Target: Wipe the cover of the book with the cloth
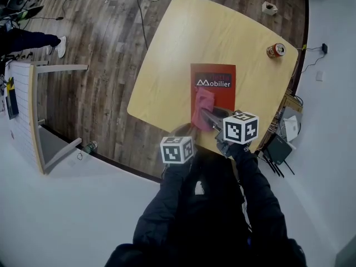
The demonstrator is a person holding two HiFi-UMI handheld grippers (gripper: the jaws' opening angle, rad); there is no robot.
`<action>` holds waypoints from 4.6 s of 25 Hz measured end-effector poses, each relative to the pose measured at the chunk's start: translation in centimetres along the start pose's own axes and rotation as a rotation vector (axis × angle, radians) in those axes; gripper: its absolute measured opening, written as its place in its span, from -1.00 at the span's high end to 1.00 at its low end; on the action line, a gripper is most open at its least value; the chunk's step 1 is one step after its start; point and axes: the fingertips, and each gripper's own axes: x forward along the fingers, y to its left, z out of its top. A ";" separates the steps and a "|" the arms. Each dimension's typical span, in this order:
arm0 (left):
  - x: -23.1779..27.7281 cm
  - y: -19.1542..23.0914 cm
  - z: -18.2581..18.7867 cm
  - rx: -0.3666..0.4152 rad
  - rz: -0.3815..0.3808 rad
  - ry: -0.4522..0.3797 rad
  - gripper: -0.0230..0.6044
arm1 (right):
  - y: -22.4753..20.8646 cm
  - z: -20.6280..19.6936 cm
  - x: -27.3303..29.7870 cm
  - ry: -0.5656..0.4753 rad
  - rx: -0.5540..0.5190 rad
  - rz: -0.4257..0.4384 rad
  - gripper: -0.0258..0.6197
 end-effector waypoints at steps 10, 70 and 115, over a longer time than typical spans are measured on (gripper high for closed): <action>0.0 0.0 0.0 -0.002 -0.001 0.003 0.55 | -0.9 -2.4 0.5 0.085 -0.069 -0.065 0.67; -2.5 -1.8 3.7 0.113 0.047 -0.069 0.59 | -1.6 1.9 -11.0 -0.097 -0.131 -0.203 0.67; -27.9 -23.7 22.8 0.578 -0.190 -0.765 0.82 | 26.1 16.2 -28.1 -0.728 -0.738 -0.397 0.68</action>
